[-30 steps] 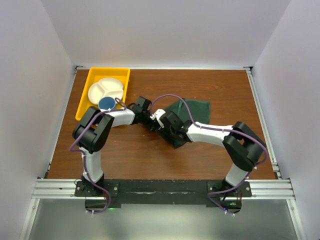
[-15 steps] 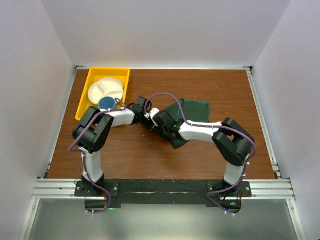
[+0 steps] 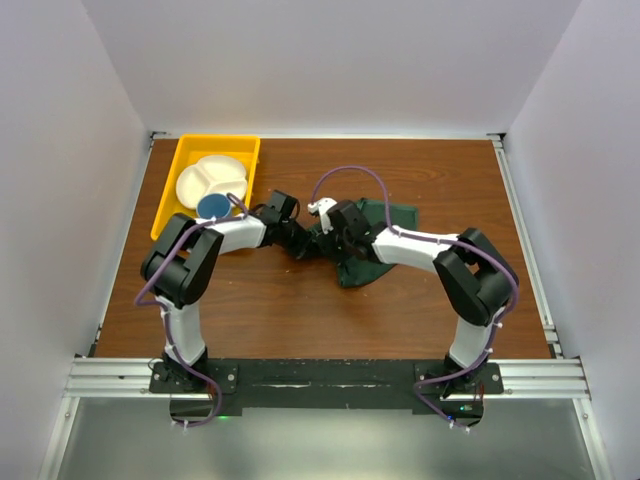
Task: Fold the napkin, place the utensils inside, and roll it up
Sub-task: Roll the napkin with the utensil
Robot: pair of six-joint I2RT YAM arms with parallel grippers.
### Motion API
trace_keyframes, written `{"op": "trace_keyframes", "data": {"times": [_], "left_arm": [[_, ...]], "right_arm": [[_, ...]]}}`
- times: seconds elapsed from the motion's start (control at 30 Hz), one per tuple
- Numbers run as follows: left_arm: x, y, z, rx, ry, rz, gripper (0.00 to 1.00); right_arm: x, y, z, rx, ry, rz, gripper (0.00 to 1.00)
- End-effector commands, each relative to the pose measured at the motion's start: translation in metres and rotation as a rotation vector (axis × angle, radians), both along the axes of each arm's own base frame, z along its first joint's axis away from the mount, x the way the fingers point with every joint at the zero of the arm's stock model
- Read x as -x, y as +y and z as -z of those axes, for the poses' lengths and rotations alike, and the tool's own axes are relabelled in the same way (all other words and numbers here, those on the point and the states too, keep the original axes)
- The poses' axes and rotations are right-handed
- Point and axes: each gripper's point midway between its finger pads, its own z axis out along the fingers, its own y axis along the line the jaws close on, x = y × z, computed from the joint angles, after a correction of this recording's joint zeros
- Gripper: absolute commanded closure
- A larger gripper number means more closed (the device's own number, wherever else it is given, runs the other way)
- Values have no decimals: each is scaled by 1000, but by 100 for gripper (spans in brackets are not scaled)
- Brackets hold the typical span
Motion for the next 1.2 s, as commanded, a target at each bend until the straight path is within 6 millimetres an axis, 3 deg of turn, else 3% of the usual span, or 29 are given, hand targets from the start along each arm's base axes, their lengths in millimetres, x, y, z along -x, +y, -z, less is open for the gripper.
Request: {"op": "trace_keyframes", "data": {"times": [0.0, 0.17, 0.3, 0.4, 0.53, 0.57, 0.67, 0.77, 0.8, 0.83, 0.93, 1.17], "left_arm": [[-10, 3, -34, 29, -146, 81, 80], [-29, 4, -66, -19, -341, 184, 55], [-31, 5, -93, -31, -464, 233, 51], [-26, 5, -101, -49, -541, 296, 52], [-13, 5, -83, -96, -545, 370, 61], [-12, 6, -81, -97, -546, 373, 62], [-5, 7, -71, -100, -529, 379, 61], [-2, 12, -64, -122, -479, 350, 54], [-3, 13, -62, -126, -456, 332, 48], [0, 13, -60, -132, -424, 328, 31], [4, 10, -45, -135, -327, 295, 17], [5, 5, -14, -161, -229, 254, 13]], "right_arm": [[39, -8, 32, -107, 321, -46, 100], [37, -3, 22, -288, 469, -81, 100], [35, -9, 19, -413, 552, -49, 100], [35, -18, 23, -504, 611, -1, 100], [35, -33, 35, -587, 670, 84, 100], [45, -36, 39, -612, 731, 125, 100], [36, -37, 41, -672, 723, 175, 100], [38, -44, 50, -662, 739, 240, 100], [35, -47, 53, -676, 739, 261, 100], [34, -47, 53, -692, 742, 269, 100], [34, -49, 58, -683, 746, 291, 100], [30, -51, 56, -651, 711, 242, 100]]}}
